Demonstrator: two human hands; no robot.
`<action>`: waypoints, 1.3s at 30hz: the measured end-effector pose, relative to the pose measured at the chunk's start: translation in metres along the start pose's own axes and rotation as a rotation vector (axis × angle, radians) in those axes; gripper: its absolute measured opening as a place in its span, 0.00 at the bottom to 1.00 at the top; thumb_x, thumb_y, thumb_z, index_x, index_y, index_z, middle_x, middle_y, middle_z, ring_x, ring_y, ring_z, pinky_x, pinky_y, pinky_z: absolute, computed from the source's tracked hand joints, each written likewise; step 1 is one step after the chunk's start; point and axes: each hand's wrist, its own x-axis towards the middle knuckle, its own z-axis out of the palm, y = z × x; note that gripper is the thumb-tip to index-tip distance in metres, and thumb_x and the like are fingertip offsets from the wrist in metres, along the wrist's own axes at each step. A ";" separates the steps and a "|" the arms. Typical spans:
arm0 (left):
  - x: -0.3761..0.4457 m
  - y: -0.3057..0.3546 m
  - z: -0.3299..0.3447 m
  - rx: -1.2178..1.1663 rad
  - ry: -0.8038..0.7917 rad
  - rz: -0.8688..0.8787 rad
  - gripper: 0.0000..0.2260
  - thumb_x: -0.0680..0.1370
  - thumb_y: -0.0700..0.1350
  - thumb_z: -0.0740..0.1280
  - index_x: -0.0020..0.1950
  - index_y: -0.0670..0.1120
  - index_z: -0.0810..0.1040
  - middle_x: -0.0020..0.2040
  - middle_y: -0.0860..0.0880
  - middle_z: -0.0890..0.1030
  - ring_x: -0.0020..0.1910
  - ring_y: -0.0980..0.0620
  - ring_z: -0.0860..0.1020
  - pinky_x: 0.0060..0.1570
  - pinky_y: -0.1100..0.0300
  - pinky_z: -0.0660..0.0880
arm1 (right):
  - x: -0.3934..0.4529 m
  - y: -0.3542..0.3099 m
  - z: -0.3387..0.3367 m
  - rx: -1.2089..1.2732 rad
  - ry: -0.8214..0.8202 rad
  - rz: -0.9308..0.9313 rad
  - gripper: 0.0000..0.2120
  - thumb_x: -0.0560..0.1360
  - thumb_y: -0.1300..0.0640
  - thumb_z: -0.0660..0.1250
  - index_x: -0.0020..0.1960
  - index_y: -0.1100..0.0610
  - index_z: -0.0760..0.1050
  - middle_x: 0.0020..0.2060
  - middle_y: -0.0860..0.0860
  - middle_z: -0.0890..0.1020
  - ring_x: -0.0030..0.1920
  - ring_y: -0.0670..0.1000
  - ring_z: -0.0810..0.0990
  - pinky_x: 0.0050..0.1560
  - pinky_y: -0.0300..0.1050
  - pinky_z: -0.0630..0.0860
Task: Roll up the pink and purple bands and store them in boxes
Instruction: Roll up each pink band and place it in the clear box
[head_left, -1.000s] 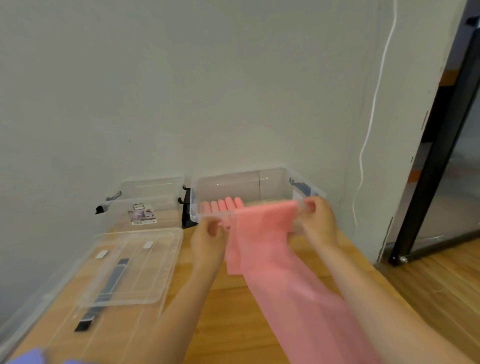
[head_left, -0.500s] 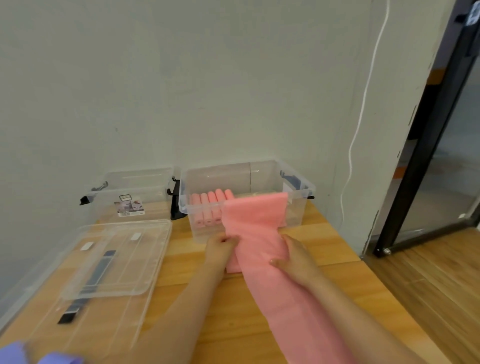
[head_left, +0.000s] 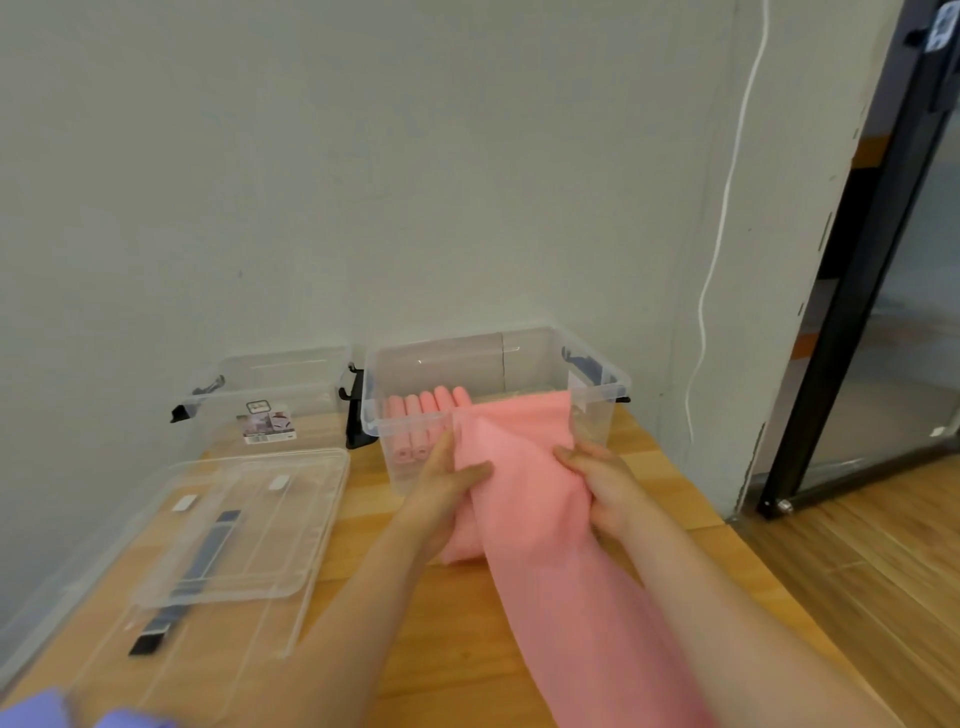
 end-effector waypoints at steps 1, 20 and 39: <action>0.001 0.004 -0.002 0.033 -0.021 0.004 0.27 0.74 0.28 0.62 0.68 0.51 0.66 0.60 0.47 0.77 0.57 0.49 0.77 0.52 0.56 0.77 | 0.001 -0.007 0.002 0.013 -0.016 -0.083 0.18 0.71 0.68 0.66 0.60 0.62 0.73 0.48 0.56 0.83 0.45 0.52 0.82 0.44 0.45 0.80; -0.062 -0.048 -0.012 1.084 0.394 0.072 0.21 0.75 0.42 0.65 0.67 0.42 0.67 0.66 0.43 0.70 0.64 0.45 0.68 0.62 0.55 0.66 | -0.080 0.020 -0.043 -1.164 0.147 0.024 0.26 0.70 0.53 0.72 0.64 0.62 0.69 0.60 0.57 0.75 0.59 0.55 0.74 0.51 0.41 0.68; -0.050 -0.056 0.010 1.784 -0.133 0.047 0.26 0.81 0.49 0.52 0.76 0.44 0.48 0.77 0.46 0.50 0.75 0.48 0.47 0.72 0.50 0.45 | -0.104 0.033 -0.026 -1.671 -0.343 -0.320 0.23 0.80 0.55 0.56 0.73 0.59 0.59 0.73 0.54 0.60 0.73 0.49 0.59 0.69 0.37 0.52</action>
